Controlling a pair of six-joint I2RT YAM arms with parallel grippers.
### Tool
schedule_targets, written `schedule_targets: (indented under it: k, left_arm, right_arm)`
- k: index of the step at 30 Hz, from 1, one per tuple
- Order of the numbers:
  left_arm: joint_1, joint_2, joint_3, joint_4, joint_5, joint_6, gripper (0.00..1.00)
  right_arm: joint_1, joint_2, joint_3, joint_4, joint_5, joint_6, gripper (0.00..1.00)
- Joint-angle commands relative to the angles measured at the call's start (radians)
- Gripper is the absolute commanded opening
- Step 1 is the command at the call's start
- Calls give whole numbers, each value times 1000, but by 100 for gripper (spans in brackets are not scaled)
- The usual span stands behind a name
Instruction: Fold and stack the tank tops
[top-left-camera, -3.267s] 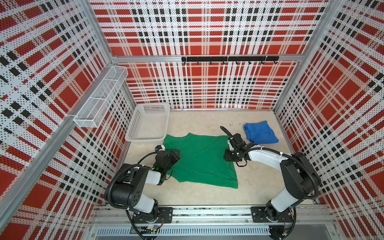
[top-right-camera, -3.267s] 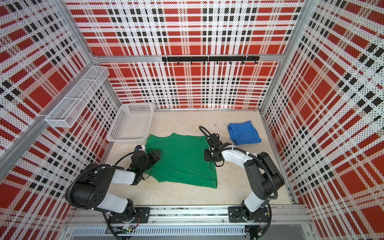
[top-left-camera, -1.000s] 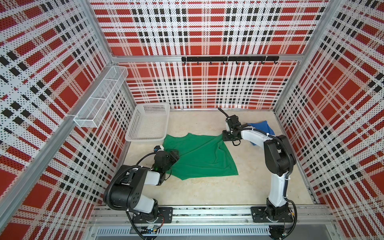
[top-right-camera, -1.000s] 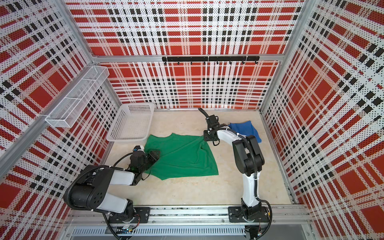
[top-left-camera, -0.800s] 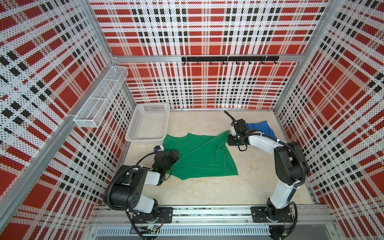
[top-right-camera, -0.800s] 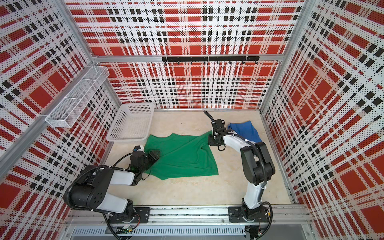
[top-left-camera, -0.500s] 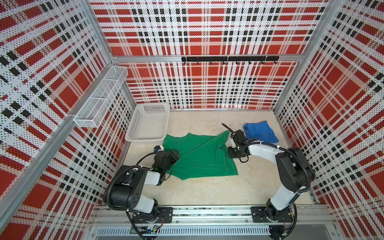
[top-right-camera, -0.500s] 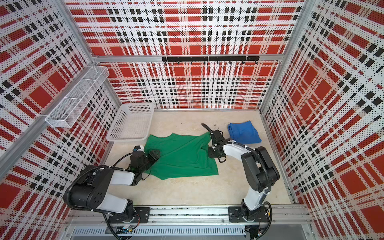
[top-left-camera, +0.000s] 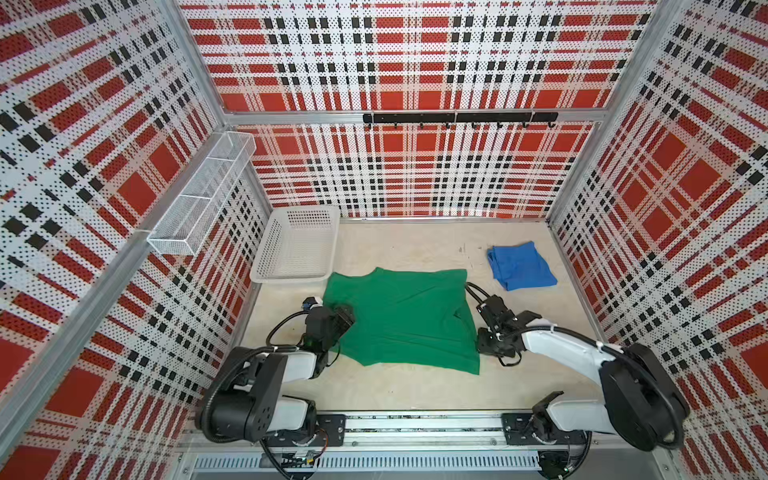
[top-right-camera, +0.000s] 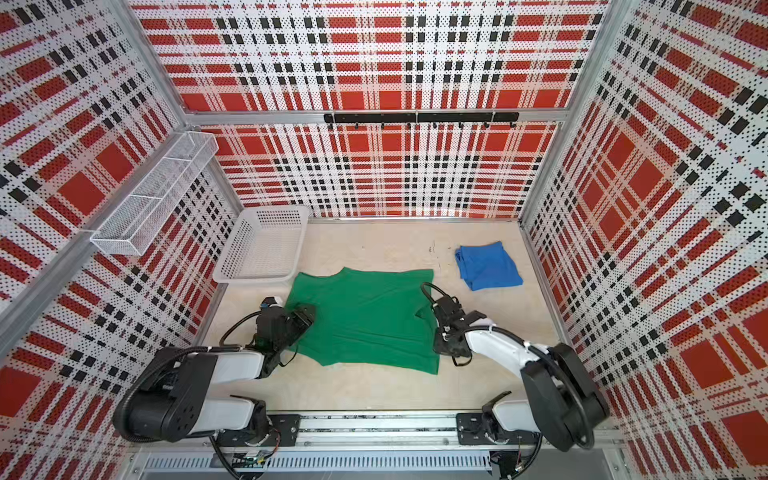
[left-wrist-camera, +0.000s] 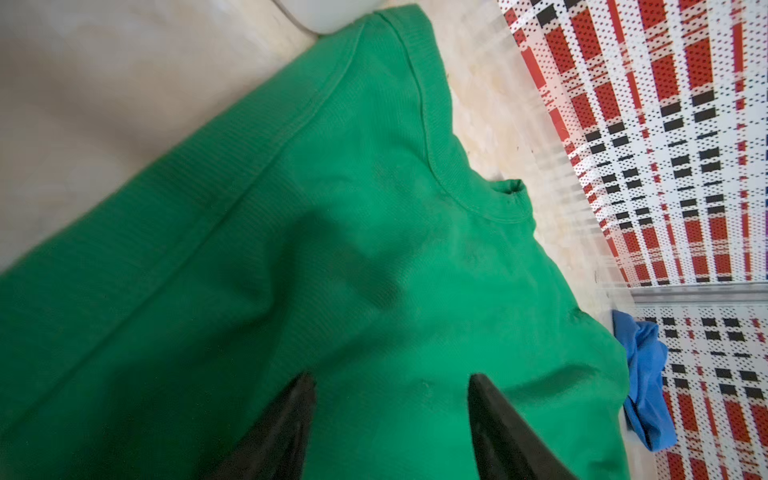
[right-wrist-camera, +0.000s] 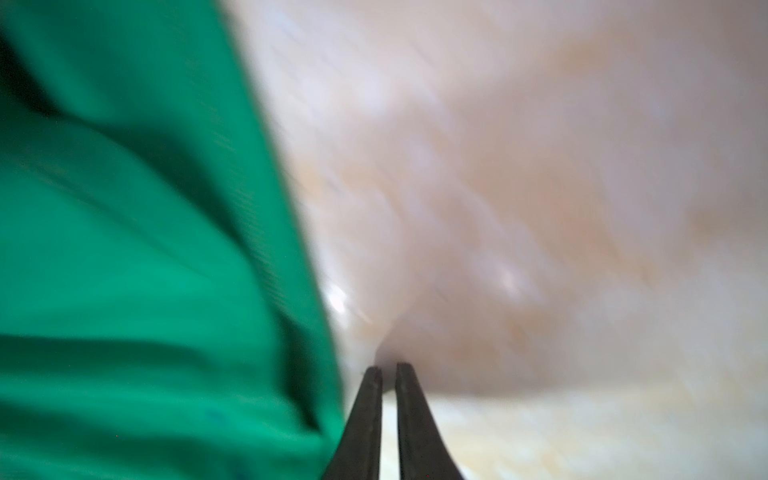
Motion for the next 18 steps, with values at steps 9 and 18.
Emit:
schedule_targets:
  k: [9,18]
  left_arm:
    - [-135,-15,366,-317,-119,181,65]
    - [-219,486,789,-296,-10,300,60]
  right_arm:
    - [-112,4,296,18,8,-176,11]
    - [-118,448,582,343,-10,-328,9]
